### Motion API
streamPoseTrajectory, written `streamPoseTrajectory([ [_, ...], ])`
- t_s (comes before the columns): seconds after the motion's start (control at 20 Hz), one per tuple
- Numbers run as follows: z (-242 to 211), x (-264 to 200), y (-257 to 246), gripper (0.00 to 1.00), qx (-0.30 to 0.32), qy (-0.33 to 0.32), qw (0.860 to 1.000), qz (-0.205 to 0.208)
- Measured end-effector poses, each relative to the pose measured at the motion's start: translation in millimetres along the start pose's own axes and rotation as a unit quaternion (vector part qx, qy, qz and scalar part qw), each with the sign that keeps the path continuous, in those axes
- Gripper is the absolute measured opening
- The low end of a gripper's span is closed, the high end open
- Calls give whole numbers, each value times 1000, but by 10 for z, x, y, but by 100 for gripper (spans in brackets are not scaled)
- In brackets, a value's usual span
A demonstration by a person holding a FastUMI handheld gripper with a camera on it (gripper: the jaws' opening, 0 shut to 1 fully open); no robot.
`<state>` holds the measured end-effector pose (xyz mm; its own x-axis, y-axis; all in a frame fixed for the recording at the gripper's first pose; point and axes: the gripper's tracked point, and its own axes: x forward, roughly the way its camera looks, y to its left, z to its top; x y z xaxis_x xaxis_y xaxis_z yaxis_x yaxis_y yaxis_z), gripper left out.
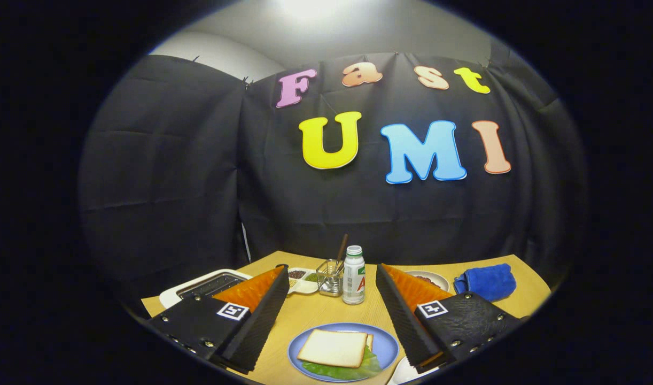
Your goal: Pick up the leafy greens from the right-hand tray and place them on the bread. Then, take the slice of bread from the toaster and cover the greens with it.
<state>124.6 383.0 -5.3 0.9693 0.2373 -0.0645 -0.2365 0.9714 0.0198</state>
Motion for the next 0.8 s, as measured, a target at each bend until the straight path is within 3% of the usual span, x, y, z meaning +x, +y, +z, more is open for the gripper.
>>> streamPoseTrajectory([
  [0.8,62,-252,-428,99,19,-11,1000,-6],
])
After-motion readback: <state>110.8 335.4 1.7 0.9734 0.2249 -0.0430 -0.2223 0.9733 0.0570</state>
